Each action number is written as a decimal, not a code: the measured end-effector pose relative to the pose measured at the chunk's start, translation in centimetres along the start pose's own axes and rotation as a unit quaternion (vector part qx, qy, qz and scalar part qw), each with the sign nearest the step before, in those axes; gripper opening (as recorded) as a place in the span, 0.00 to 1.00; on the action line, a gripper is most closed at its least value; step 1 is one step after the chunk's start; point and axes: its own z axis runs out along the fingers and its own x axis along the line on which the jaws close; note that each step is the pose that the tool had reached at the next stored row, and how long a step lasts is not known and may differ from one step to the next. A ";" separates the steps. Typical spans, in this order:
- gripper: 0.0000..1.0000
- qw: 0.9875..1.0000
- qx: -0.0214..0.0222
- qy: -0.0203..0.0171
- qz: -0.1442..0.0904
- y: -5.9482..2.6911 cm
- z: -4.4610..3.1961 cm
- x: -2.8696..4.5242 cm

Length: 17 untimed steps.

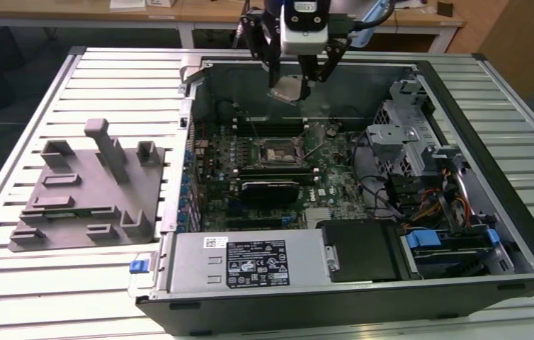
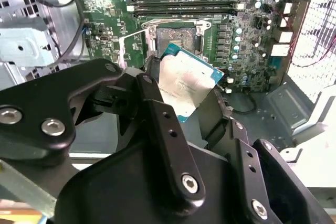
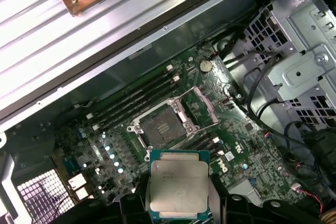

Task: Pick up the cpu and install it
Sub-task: 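Place the cpu into insertion slot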

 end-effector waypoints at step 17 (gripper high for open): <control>0.53 0.997 0.000 -0.006 0.078 0.00 0.05 0.00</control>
